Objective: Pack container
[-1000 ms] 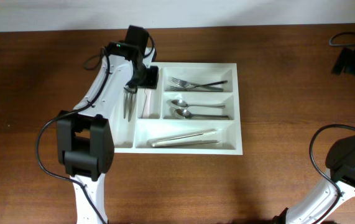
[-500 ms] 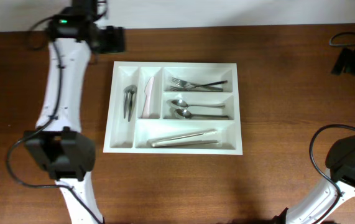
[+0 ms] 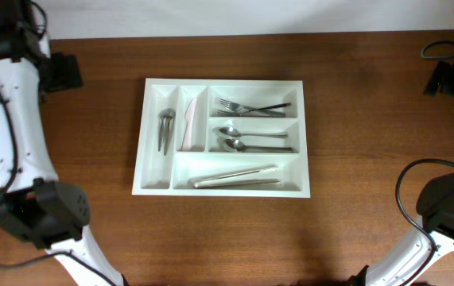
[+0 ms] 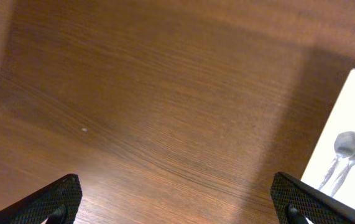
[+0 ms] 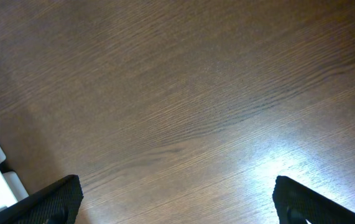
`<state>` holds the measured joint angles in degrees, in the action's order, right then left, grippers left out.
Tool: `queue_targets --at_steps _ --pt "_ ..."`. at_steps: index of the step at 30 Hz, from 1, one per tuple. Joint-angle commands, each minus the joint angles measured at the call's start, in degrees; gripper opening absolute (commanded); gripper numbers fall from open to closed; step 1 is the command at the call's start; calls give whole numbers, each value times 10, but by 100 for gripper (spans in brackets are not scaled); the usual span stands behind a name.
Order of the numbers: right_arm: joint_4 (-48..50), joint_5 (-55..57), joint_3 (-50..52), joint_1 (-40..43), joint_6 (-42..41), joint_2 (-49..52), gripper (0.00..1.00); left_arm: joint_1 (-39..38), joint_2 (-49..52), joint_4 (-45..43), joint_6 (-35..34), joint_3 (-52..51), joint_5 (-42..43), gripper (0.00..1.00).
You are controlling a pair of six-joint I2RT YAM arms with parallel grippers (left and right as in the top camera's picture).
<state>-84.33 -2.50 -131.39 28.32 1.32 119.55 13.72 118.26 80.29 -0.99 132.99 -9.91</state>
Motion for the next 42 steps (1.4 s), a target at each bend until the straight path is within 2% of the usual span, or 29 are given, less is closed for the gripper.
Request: queue_targets --at_steps 1,6,14,18,24,31,33,42 --pt "0 -1 0 2 -5 -2 99 2 -73 -6 21 11 -4 99" --pt "0 -1 0 2 -5 -2 99 2 -134 -7 76 11 101 99" --pt "0 -1 0 2 -5 -2 99 2 -232 14 98 0 180 99" --pt "0 -1 0 2 -5 -2 99 -1 -313 19 103 -48 206 99" --pt "0 -1 0 2 -5 -2 99 -1 -479 -21 94 -169 282 99" --pt "0 -1 0 2 -5 -2 99 -1 -640 -27 92 -296 334 99" --pt "0 -1 0 2 -5 -2 99 -1 -669 -26 72 -319 348 99" --pt "0 -1 0 2 -5 -2 98 -1 -711 68 63 -330 341 99"
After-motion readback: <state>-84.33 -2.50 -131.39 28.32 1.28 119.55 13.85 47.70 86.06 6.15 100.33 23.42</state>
